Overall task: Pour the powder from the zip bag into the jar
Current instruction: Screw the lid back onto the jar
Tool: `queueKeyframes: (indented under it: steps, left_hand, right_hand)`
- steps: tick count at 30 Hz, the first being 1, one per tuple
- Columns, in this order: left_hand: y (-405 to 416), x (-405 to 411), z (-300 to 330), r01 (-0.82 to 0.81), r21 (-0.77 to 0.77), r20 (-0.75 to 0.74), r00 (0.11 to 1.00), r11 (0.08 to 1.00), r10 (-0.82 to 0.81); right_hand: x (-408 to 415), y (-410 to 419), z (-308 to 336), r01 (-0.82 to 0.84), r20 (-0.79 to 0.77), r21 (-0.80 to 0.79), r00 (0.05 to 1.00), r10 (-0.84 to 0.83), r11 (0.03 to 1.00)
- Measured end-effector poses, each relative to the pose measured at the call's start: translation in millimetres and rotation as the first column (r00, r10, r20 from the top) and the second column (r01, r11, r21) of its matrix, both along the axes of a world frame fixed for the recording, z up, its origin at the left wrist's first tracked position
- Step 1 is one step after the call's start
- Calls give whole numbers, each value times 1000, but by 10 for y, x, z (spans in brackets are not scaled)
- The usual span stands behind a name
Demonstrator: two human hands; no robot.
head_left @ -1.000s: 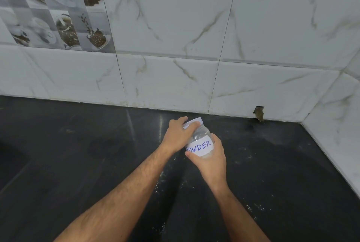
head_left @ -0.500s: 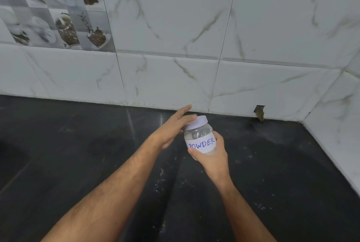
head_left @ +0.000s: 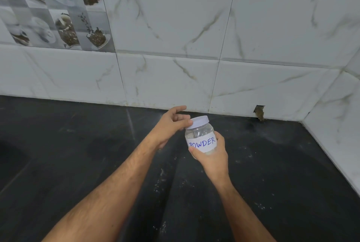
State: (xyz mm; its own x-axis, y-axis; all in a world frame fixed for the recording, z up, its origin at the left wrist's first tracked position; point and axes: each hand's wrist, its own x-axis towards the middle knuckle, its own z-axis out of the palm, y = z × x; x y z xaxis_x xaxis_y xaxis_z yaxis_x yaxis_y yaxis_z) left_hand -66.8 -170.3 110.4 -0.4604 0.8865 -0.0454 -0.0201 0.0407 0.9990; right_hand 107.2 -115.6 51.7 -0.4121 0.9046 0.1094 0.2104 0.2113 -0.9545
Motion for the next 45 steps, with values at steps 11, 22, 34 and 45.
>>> queueKeyframes:
  steps: [11, 22, 34, 45]
  left_hand:
    - [62, 110, 24, -30, 3, -109, 994, 1000, 30]
    - [-22, 96, -29, 50, -3, 18, 999, 999, -50]
    - [-1, 154, 18, -96, -39, -97, 991, 995, 92]
    - [81, 356, 141, -126, -119, -170, 980, 985, 104]
  right_hand:
    - [-53, -56, 25, -20, 30, 45, 999, 19, 999]
    - [-22, -61, 39, 59, 6, 67, 998, -60, 996]
    - [-64, -137, 46, 79, 28, 103, 996, -82, 992]
    - [-87, -203, 62, 22, 169, 208, 984, -57, 978]
